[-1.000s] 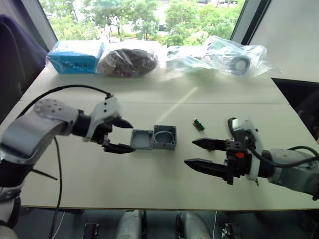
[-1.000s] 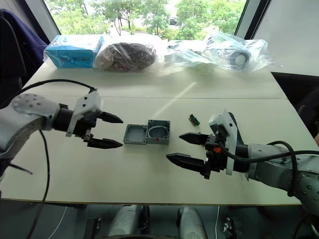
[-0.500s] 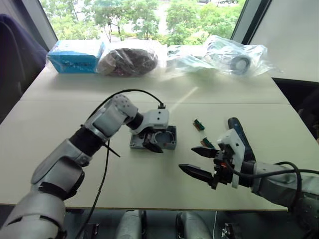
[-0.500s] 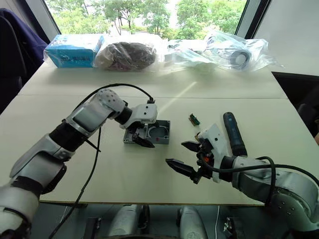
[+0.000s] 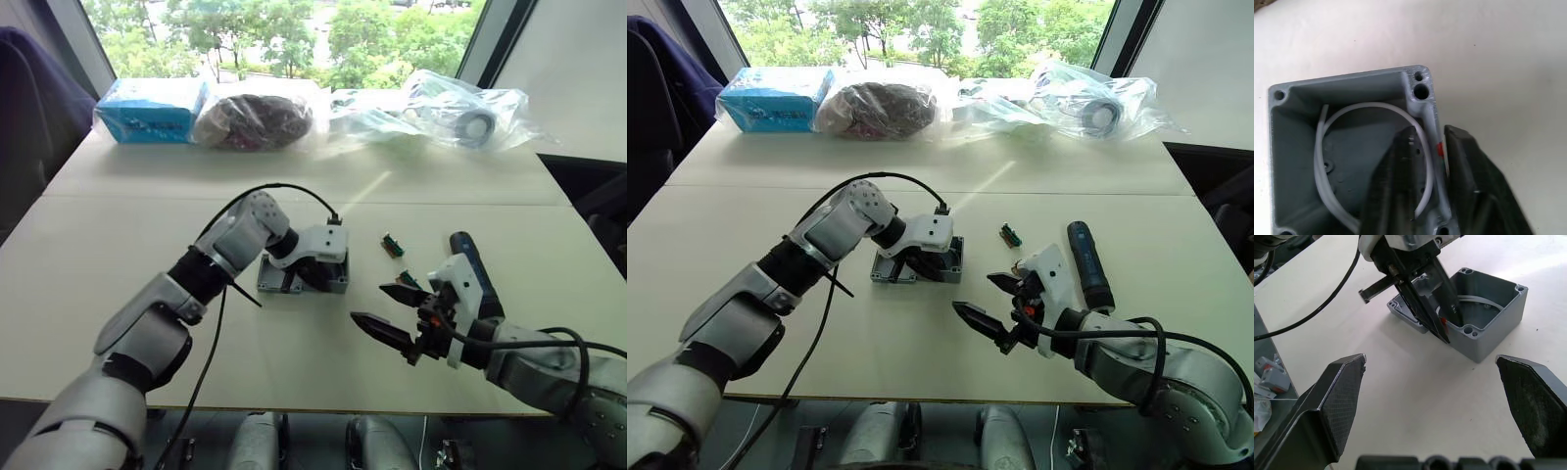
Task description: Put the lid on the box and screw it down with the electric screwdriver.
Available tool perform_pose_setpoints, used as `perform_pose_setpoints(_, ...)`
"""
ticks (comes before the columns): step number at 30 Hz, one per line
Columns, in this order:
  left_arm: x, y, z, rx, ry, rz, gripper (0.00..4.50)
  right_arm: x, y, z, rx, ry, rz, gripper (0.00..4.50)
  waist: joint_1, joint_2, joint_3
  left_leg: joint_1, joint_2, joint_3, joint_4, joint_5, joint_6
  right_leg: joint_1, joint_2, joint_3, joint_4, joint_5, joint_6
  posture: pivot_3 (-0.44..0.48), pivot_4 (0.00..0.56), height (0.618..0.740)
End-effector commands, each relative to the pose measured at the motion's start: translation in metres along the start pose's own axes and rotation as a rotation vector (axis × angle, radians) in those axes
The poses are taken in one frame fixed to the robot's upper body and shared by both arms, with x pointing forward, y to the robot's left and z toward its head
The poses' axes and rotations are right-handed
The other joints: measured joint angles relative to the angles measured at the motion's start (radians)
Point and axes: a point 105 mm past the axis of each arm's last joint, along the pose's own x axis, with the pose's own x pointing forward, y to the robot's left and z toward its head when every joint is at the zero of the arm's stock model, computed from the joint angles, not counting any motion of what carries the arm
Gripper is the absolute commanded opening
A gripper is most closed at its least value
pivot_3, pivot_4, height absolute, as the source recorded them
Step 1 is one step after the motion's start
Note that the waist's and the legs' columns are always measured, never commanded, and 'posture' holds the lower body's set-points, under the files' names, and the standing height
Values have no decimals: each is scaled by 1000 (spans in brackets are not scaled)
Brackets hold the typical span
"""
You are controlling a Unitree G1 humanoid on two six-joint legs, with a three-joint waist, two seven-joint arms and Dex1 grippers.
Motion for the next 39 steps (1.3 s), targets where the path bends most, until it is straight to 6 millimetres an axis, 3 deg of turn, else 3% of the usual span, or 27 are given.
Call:
perform_pose_setpoints(1,-4,3,5,41,2,9,64,-4,3,9,-38,-49,-6,4500,-1,0,0,0,0,0,0,0,0,0,0,0,0,0,0,0,150,740)
perform_pose_setpoints(4,-6,7,10,67,-15,16,64,-6,3,7,-35,-43,-10,4500,1,0,0,0,0,0,0,0,0,0,0,0,0,0,0,0,150,740)
perform_pose_setpoints(8,-18,15,28,225,-71,-3,64,-13,8,3,-24,-24,18,4500,3,0,0,0,0,0,1,0,0,0,0,0,0,0,0,0,150,740)
perform_pose_setpoints(12,-26,6,38,416,-88,-137,64,-18,12,-1,-23,3,38,4500,0,0,0,-1,0,0,1,0,1,-1,0,0,0,0,0,0,150,740)
perform_pose_setpoints(24,-4,-11,26,548,-49,-330,64,-20,18,-5,-13,-23,-15,4500,1,0,0,-2,0,-1,2,0,1,-1,0,0,0,0,0,0,150,740)
perform_pose_setpoints(27,0,-9,25,576,-37,-333,922,-20,18,-4,-12,-28,-23,4500,0,0,0,-3,0,-1,4,-1,3,-1,0,0,0,0,0,0,150,740)
perform_pose_setpoints(30,2,-6,30,575,-74,-316,2092,-21,18,-4,-14,-26,-23,4500,0,0,0,-7,1,-3,12,-5,9,-1,1,-2,1,0,0,0,150,740)
perform_pose_setpoints(33,-9,0,33,546,-85,-281,3164,-21,18,-2,-27,-19,-7,4500,-1,0,0,-9,1,-3,15,-6,10,-2,0,-2,2,0,0,0,150,740)
perform_pose_setpoints(35,-30,8,39,501,-107,-223,3164,-22,20,3,-47,-21,15,4500,-3,0,0,-10,1,-3,15,-6,10,-3,0,-2,2,0,0,0,150,740)
perform_pose_setpoints(39,-94,22,36,193,-150,-86,3164,-25,24,33,-96,-98,75,4500,-18,-1,1,-13,1,-3,16,-6,9,-8,0,-1,8,0,1,0,150,740)
